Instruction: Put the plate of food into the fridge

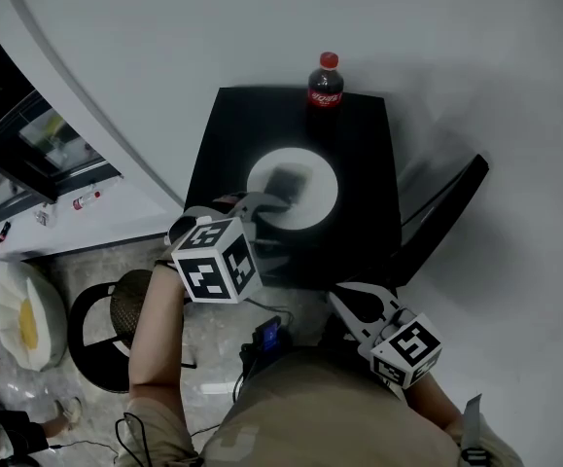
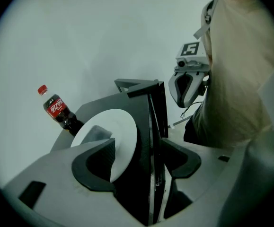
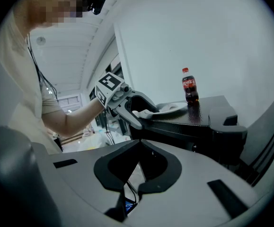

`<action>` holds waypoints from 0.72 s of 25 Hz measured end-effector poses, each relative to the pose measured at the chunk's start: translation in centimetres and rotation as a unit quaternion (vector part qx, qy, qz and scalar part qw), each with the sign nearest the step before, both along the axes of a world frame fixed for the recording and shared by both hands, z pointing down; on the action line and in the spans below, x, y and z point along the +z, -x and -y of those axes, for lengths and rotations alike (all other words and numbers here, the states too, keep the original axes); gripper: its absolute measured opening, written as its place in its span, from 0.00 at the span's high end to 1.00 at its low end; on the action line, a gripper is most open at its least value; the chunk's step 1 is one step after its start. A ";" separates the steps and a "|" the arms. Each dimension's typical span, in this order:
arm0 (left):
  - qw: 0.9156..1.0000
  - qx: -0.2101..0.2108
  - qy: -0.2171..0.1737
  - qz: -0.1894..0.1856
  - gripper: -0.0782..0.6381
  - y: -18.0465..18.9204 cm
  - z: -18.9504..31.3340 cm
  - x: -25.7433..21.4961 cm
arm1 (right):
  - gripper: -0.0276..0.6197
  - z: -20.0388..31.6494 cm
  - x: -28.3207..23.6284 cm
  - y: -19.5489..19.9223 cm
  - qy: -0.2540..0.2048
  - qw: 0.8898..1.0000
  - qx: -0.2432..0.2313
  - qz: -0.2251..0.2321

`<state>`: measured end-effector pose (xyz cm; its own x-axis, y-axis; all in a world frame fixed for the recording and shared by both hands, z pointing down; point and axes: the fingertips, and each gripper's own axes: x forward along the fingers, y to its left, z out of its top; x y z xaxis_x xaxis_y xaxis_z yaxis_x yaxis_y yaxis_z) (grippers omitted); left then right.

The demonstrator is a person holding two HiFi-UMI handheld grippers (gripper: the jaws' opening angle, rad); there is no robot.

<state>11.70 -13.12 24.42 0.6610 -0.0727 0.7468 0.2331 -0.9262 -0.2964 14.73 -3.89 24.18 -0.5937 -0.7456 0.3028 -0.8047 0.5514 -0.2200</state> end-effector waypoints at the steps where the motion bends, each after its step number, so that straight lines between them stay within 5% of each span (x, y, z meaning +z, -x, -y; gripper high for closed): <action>1: 1.000 -0.003 -0.008 0.002 0.49 0.0 0.2 0.1 | 0.92 0.0 0.0 0.0 0.000 1.000 0.000 0.001; 11: 0.999 -0.032 0.008 -0.031 0.50 -0.1 0.3 0.0 | 0.92 -0.1 0.4 -0.2 0.003 1.000 0.000 0.003; 18: 0.998 -0.027 0.019 -0.050 0.60 0.4 -0.4 -0.7 | 0.92 0.0 0.5 0.0 0.004 1.000 -0.006 0.001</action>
